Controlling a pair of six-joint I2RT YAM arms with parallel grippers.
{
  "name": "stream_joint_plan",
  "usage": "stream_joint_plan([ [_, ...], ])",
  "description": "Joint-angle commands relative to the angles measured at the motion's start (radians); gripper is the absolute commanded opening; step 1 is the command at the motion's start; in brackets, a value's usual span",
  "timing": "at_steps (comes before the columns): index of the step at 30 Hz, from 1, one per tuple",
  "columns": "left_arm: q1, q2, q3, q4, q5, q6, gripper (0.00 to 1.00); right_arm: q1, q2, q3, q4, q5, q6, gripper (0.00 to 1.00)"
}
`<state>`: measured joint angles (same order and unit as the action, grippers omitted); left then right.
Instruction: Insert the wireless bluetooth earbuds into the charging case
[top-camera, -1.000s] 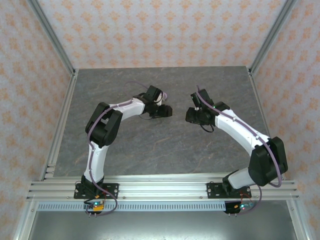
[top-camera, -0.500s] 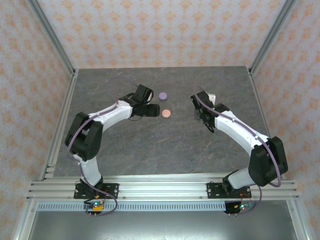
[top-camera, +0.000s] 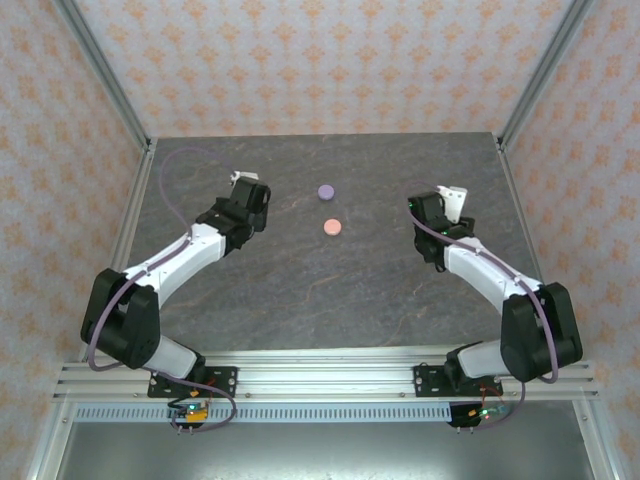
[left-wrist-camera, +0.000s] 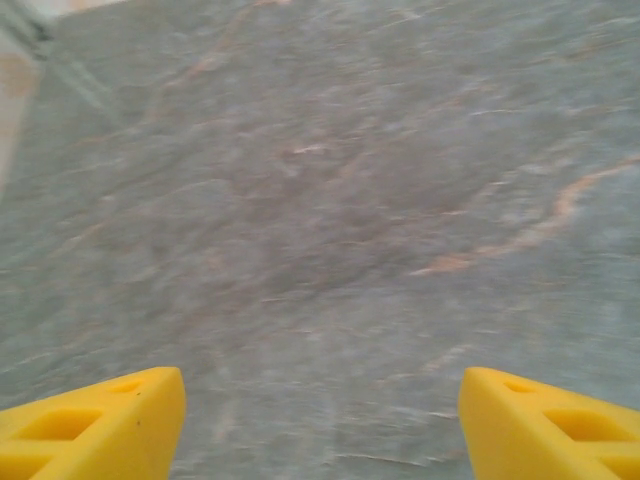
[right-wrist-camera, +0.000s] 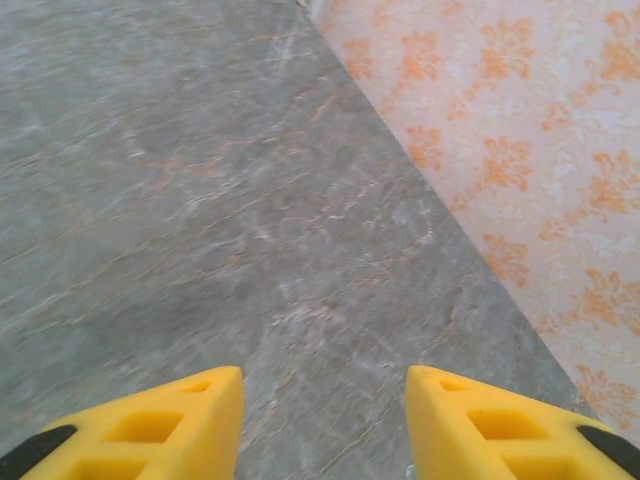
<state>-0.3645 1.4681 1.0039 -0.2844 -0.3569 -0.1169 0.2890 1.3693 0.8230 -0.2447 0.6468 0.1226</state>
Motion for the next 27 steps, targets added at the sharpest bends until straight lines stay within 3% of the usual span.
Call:
stream_joint_plan([
  [1,0.04,-0.048,-0.069,0.124,-0.177,0.083,0.74,-0.084,-0.02,-0.048,0.161,-0.059,-0.041,0.48],
  [4,0.093,-0.072,-0.149,0.221,-0.187,0.094,0.78,-0.159,-0.011,-0.095,0.258,-0.176,-0.041,0.54],
  [12,0.241,-0.109,-0.331,0.459,0.013,0.134,0.97,-0.267,0.034,-0.161,0.424,-0.37,-0.029,0.65],
  [22,0.352,-0.09,-0.514,0.802,0.326,0.14,1.0,-0.29,0.006,-0.345,0.798,-0.514,-0.089,0.71],
  [27,0.361,-0.038,-0.54,0.913,0.449,0.152,1.0,-0.293,0.019,-0.36,0.838,-0.561,-0.106,0.73],
])
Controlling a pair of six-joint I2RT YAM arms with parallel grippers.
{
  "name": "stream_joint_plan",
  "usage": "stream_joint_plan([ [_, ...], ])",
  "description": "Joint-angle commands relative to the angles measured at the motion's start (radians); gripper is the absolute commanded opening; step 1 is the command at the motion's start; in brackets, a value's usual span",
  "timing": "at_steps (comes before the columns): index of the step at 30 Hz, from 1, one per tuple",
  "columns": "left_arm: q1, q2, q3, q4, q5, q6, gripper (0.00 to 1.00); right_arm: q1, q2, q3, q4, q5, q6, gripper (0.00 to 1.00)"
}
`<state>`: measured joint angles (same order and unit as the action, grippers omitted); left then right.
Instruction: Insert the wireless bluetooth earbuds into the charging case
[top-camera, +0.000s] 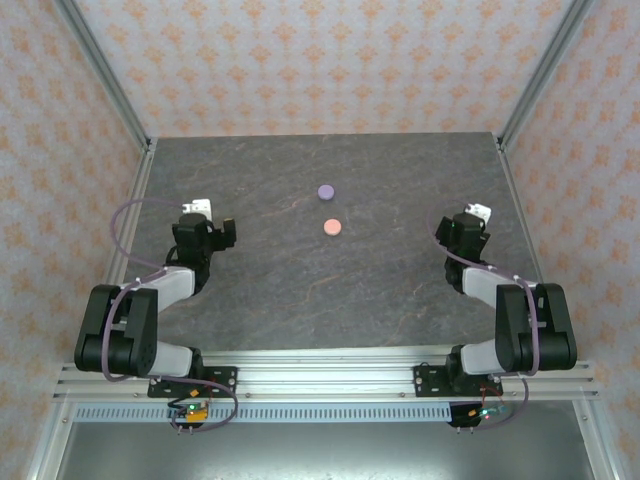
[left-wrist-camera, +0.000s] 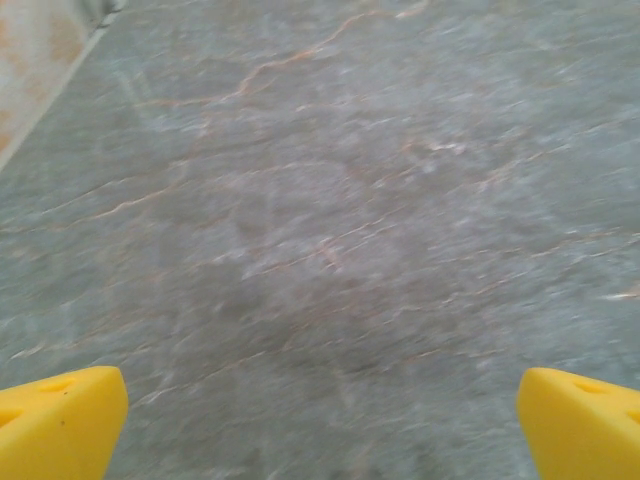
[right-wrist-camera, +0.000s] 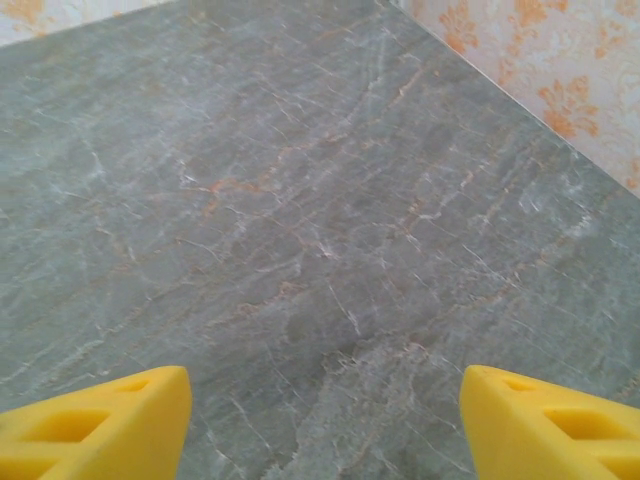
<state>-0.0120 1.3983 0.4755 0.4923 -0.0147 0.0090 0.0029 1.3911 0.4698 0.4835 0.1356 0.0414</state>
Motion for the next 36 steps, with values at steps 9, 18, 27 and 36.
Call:
stream_joint_plan([
  [9,0.008,0.093,-0.069,0.279,0.083,0.02,1.0,-0.007,0.112,-0.064,0.299,-0.086,-0.04,0.74],
  [18,-0.006,0.097,-0.052,0.254,0.01,0.008,1.0,0.017,0.124,-0.059,0.298,-0.067,-0.065,0.99],
  [27,-0.008,0.097,-0.051,0.252,0.009,0.008,1.0,0.018,0.125,-0.057,0.294,-0.065,-0.068,0.99],
  [36,-0.008,0.097,-0.049,0.249,0.006,0.007,1.0,0.02,0.126,-0.054,0.293,-0.062,-0.071,0.99],
])
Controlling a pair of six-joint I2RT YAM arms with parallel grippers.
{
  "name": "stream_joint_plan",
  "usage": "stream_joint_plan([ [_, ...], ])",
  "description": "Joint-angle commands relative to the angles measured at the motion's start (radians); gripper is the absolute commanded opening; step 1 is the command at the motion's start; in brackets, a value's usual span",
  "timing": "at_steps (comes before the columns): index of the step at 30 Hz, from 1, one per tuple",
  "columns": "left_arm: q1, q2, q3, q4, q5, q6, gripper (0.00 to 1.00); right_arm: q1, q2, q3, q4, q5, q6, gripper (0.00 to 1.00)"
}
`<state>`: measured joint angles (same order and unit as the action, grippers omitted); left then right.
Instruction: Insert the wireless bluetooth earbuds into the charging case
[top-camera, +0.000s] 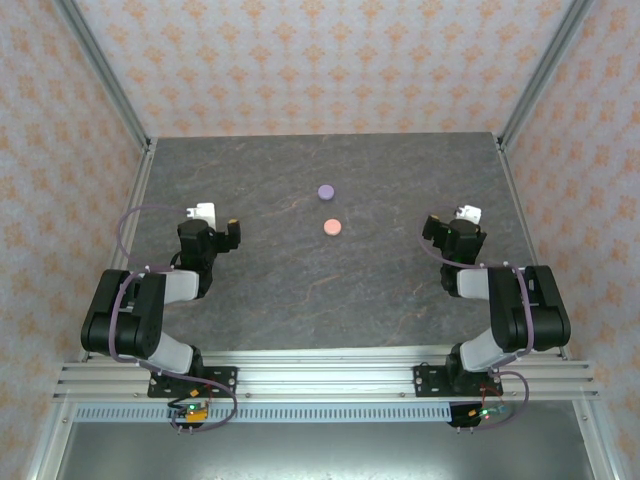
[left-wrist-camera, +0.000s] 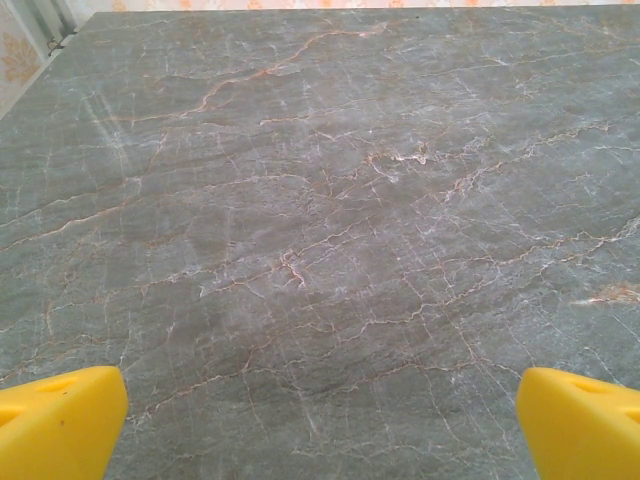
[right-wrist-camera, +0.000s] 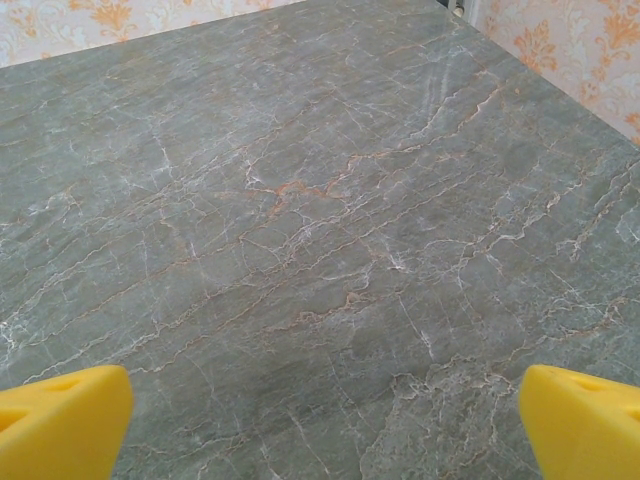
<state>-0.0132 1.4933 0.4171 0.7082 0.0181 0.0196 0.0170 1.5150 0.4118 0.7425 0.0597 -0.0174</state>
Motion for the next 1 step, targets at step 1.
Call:
stream_joint_plan([
  [1,-0.007,0.002,0.009,0.033,-0.026,-0.003,1.0,0.006,0.0,0.001,0.034,0.014,-0.012,0.99],
])
